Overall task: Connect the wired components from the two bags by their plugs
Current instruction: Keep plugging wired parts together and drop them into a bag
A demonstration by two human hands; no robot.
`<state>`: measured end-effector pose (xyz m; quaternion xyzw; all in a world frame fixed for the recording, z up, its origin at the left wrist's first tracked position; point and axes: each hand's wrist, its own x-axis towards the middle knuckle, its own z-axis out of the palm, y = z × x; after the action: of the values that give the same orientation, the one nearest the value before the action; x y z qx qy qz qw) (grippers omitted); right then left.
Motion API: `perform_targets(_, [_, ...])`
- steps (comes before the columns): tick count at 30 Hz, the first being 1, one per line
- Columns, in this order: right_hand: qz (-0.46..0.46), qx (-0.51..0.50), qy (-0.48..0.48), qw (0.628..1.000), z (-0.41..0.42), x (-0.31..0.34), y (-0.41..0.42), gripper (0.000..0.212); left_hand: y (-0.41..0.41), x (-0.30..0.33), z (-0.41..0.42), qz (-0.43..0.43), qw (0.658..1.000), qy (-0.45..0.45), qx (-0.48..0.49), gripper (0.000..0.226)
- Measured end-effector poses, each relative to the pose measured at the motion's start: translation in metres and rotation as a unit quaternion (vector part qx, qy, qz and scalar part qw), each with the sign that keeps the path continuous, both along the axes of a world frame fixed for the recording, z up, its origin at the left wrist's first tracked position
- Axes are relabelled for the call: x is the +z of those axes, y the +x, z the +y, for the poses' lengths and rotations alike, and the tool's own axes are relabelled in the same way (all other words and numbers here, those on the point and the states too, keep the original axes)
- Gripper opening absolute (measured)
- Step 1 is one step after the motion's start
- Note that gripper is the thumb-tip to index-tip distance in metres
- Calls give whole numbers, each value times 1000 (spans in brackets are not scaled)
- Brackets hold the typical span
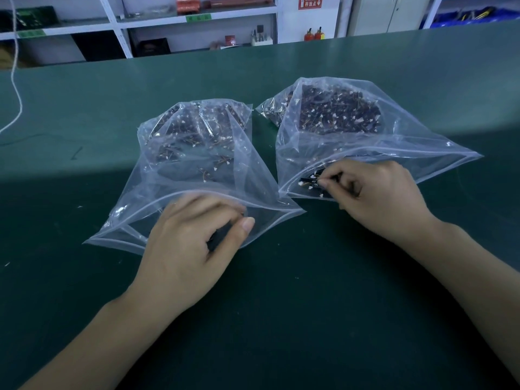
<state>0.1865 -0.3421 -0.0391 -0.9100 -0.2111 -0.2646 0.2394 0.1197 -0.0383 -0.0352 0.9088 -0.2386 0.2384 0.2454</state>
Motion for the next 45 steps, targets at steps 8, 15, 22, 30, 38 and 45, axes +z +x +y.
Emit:
perform_targets(8, [64, -150, 4, 987, -13, -5, 13, 7, 3, -1, 8, 88, 987, 99, 95, 23])
perform_targets(15, [22, -113, 28, 993, 0, -2, 3, 8, 3, 2, 10, 59, 992, 82, 72, 14])
perform_targets(22, [-8, -73, 48, 996, 10, 0, -6, 11, 4, 1, 15, -35, 995, 58, 67, 9])
perform_targets(30, [-3, -21, 78, 997, 19, 5, -18, 6, 2, 0, 7, -103, 994, -25, -13, 11])
perform_targets(38, [29, 213, 65, 974, 41, 3, -37, 28, -10, -1, -13, -79, 985, -135, -65, 7])
perform_targets(45, [20, 238, 81, 968, 45, 0, -36, 14, -13, 0, -18, -66, 979, -163, -104, 15])
